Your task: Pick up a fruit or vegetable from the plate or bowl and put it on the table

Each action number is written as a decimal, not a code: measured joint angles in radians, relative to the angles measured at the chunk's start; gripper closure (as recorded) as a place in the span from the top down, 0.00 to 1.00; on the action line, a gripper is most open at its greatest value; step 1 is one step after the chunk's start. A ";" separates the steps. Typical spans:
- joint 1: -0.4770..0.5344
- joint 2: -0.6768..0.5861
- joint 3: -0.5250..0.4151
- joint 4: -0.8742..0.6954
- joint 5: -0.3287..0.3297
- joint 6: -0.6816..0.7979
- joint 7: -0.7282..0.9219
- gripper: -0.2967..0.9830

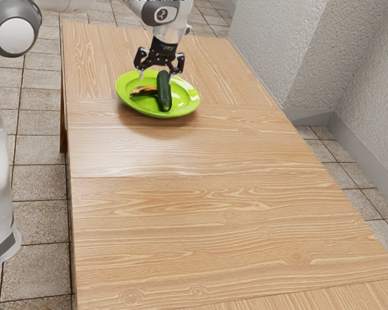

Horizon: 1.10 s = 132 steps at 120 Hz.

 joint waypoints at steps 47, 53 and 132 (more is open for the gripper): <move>0.068 0.171 -0.001 0.143 -0.055 0.015 0.163 0.77; 0.072 0.196 -0.002 0.174 -0.065 0.015 0.181 0.77; 0.176 0.362 -0.012 0.238 -0.221 0.046 0.362 0.77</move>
